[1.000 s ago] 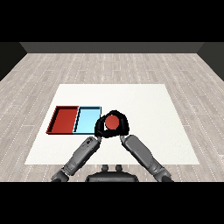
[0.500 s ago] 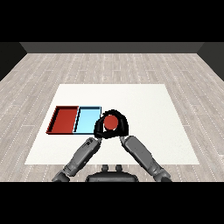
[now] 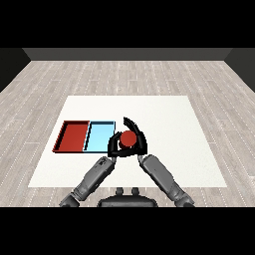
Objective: Pick the red can and put it in the red box
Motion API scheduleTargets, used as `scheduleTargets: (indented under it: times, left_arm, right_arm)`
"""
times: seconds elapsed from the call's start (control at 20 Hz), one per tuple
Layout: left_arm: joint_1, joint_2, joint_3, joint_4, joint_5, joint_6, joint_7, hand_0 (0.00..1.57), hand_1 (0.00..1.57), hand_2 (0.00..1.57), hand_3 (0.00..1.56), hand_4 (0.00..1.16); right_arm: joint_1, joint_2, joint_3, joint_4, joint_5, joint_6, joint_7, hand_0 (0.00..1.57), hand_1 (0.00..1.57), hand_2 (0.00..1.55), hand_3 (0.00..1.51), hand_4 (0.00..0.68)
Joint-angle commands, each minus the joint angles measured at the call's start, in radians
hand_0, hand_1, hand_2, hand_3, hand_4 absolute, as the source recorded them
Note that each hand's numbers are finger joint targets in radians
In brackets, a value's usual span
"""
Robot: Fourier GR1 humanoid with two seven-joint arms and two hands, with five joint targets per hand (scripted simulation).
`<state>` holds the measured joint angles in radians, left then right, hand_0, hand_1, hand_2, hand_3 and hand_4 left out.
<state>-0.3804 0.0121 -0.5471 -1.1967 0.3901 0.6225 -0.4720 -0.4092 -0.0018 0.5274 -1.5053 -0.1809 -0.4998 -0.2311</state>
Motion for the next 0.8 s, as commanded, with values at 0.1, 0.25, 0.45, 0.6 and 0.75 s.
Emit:
scheduleTargets:
  times: [0.1,0.25,0.45,0.6,0.75]
  left_arm:
    - [0.006,-0.012,-0.022,0.000,0.016,0.007,-0.064,1.57,1.57,1.57,1.49,1.13]
    - [-0.023,-0.012,0.041,0.000,-0.034,0.004,-0.015,1.57,1.57,1.57,1.48,1.13]
    - [0.014,0.031,0.059,-0.092,-0.047,-0.016,0.060,1.57,1.57,1.57,1.47,1.13]
    - [-0.008,0.011,0.097,-0.094,-0.103,-0.004,0.110,1.57,1.57,1.57,1.45,1.13]
    - [0.067,0.063,0.102,-0.166,-0.113,-0.045,0.073,1.57,1.57,1.56,1.47,1.13]
  right_arm:
    - [0.001,0.002,-0.030,0.018,0.009,0.010,0.008,0.00,0.00,0.00,0.00,0.000]
    - [-0.011,0.002,-0.072,-0.032,0.017,0.036,0.074,0.00,0.00,0.00,0.00,0.000]
    - [0.057,-0.033,-0.157,-0.062,-0.063,0.141,0.009,0.00,0.00,0.00,0.00,0.000]
    - [0.108,0.001,-0.079,-0.101,-0.012,0.075,0.008,0.00,0.00,0.00,0.00,0.000]
    - [0.172,-0.027,-0.127,-0.159,-0.004,0.149,-0.021,0.00,0.00,0.00,0.00,0.000]
